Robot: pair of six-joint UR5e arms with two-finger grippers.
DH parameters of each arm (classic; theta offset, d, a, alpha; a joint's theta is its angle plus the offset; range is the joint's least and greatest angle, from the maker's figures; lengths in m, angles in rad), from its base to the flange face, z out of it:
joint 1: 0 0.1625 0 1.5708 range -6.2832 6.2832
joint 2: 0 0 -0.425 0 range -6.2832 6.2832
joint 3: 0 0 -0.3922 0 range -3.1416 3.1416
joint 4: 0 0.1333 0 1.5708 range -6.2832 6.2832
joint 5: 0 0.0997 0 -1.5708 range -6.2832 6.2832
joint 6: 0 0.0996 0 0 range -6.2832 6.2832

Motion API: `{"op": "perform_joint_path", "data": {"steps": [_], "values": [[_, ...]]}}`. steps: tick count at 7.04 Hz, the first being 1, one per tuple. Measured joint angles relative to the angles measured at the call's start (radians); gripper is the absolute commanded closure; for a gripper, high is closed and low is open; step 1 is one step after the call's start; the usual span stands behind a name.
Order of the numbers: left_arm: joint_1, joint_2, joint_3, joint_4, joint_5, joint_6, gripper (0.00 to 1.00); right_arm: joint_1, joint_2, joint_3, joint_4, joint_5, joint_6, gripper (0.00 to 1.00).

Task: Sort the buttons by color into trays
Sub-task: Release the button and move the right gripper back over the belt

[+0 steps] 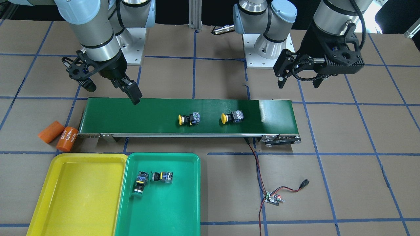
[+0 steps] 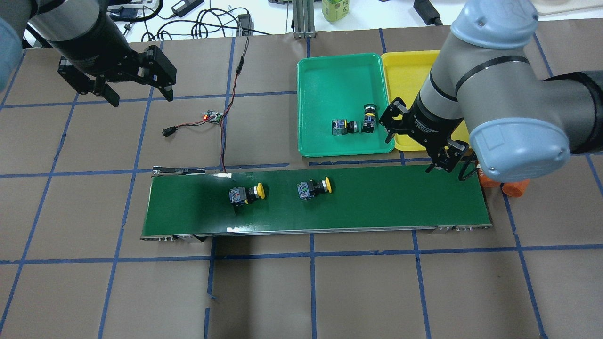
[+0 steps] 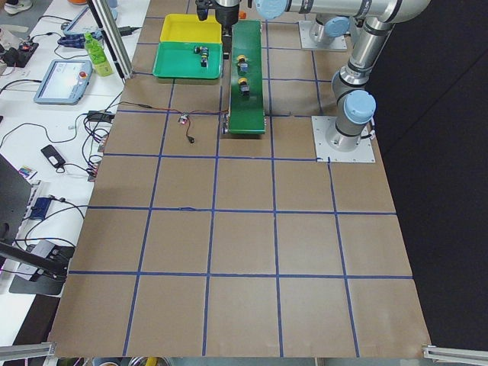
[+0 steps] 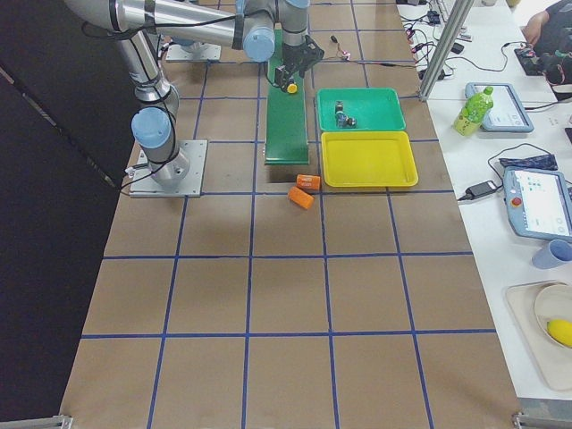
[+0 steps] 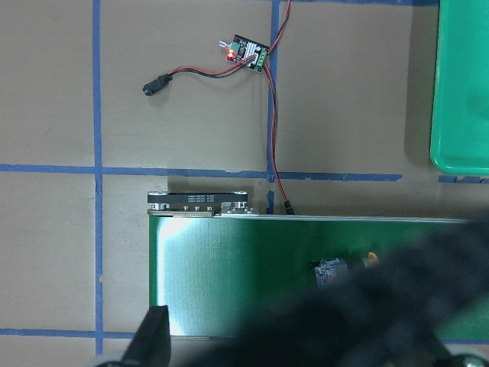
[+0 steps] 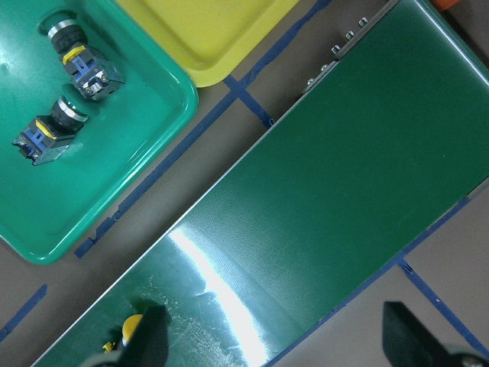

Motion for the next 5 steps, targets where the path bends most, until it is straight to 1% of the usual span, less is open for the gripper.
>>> {"op": "perform_joint_path", "data": {"steps": [3,4,5], "values": [[0.000,0.000,0.000,0.006,0.001,-0.002,0.00,-0.005,0.002,0.003,-0.009,0.002,0.007,0.00],[0.000,0.002,0.000,0.007,0.001,-0.002,0.00,-0.005,0.001,0.006,-0.010,0.003,0.048,0.00],[0.001,0.003,0.000,0.007,0.001,-0.002,0.00,-0.004,0.001,0.011,-0.008,0.008,0.147,0.00]]}}
